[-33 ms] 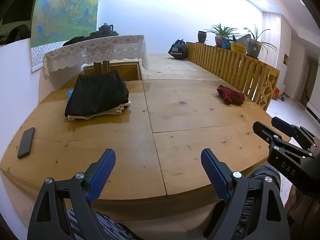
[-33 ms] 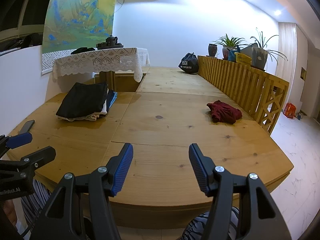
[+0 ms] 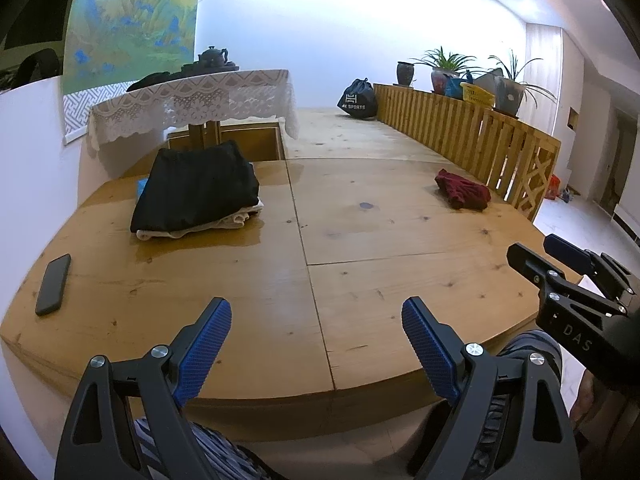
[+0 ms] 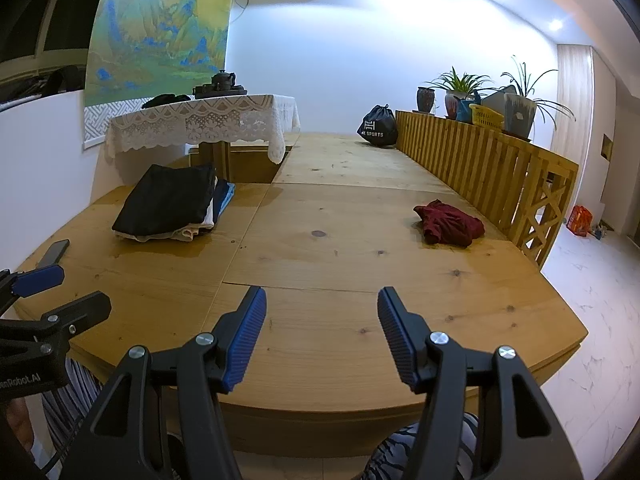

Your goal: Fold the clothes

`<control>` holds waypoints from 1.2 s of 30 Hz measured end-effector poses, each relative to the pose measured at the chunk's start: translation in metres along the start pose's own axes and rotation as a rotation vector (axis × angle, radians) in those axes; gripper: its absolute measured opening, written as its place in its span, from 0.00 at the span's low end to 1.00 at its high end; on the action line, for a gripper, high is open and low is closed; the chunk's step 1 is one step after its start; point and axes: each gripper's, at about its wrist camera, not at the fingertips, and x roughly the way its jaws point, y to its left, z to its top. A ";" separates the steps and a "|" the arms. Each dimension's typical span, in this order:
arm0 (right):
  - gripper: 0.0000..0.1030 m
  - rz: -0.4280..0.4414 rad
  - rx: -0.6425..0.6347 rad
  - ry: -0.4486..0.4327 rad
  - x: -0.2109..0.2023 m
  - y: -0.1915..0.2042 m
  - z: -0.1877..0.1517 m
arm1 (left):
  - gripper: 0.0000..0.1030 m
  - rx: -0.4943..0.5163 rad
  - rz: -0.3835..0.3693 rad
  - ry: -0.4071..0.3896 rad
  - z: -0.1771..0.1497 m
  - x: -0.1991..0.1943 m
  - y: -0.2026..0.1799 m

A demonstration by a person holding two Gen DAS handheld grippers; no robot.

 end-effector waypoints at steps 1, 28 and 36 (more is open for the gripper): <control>0.56 0.000 0.001 0.001 0.000 0.000 0.000 | 0.84 0.007 0.004 -0.001 0.000 0.000 0.000; 0.56 0.014 -0.002 0.036 0.007 0.001 -0.001 | 0.84 0.031 0.022 0.000 0.003 0.004 -0.004; 0.56 0.016 0.005 0.046 0.013 -0.002 -0.001 | 0.84 0.036 0.020 0.015 0.006 0.011 -0.006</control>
